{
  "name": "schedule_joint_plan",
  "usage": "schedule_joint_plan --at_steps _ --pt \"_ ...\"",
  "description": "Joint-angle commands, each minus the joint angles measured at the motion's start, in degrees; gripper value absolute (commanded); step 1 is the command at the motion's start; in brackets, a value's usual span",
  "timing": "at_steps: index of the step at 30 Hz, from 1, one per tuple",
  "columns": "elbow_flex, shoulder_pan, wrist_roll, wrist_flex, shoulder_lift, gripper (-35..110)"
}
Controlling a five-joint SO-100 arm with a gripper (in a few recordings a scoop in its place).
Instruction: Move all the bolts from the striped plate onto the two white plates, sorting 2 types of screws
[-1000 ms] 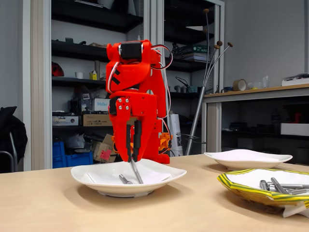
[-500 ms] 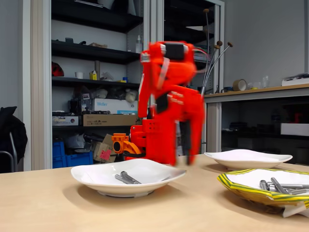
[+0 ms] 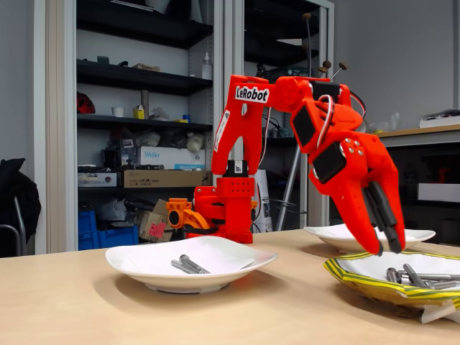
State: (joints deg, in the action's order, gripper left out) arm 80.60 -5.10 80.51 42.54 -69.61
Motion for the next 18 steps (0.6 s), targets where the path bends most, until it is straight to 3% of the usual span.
schedule_joint_plan --at_steps 1,7,18 --pt "-0.1 1.3 7.9 -4.7 -3.5 12" --pt "3.0 5.5 22.7 -10.9 -3.5 15" --pt "11.0 5.9 29.1 -16.7 -2.1 16"
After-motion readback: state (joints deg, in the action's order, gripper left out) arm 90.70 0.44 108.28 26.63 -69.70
